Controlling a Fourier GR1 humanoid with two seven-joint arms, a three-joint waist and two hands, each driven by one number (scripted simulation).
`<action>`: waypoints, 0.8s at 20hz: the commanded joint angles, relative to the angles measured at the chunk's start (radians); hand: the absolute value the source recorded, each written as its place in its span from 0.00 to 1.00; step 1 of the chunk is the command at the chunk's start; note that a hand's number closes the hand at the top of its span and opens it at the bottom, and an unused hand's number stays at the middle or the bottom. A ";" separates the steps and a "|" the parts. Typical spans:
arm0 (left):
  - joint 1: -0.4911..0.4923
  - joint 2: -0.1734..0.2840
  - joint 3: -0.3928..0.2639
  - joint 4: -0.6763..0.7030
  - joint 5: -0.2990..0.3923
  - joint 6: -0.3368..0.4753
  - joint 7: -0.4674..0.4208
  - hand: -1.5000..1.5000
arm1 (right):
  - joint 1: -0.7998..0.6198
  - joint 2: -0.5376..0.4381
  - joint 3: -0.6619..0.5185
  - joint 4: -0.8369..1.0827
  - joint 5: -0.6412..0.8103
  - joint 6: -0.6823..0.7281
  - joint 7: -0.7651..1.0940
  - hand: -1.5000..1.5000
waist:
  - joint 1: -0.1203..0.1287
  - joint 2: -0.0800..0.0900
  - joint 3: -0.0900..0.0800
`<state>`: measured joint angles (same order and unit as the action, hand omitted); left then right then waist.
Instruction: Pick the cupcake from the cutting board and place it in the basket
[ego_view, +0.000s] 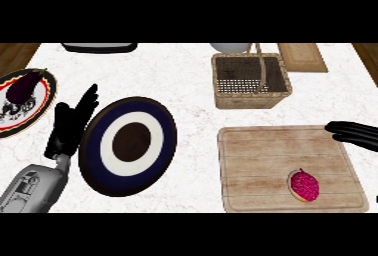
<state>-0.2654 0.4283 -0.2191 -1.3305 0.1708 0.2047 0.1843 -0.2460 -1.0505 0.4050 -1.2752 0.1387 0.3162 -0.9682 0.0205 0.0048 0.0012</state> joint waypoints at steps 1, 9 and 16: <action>-0.004 -0.001 0.037 0.030 0.006 -0.018 -0.007 0.50 | -0.025 0.068 0.040 0.068 0.055 0.068 -0.137 0.00 | -0.007 -0.001 0.000; -0.012 -0.022 0.049 0.029 -0.027 -0.036 -0.002 0.50 | -0.035 0.156 0.069 0.054 0.086 0.032 -0.101 0.00 | -0.017 -0.003 -0.001; -0.041 -0.039 0.085 0.050 -0.045 -0.052 0.028 0.50 | -0.028 0.209 0.081 0.055 0.134 0.011 -0.072 0.00 | -0.021 -0.003 -0.001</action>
<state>-0.2596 0.3974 -0.1646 -1.3235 0.1260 0.1729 0.1978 -0.2788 -0.8825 0.4814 -1.2373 0.2423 0.2678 -0.9655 0.0048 0.0009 0.0001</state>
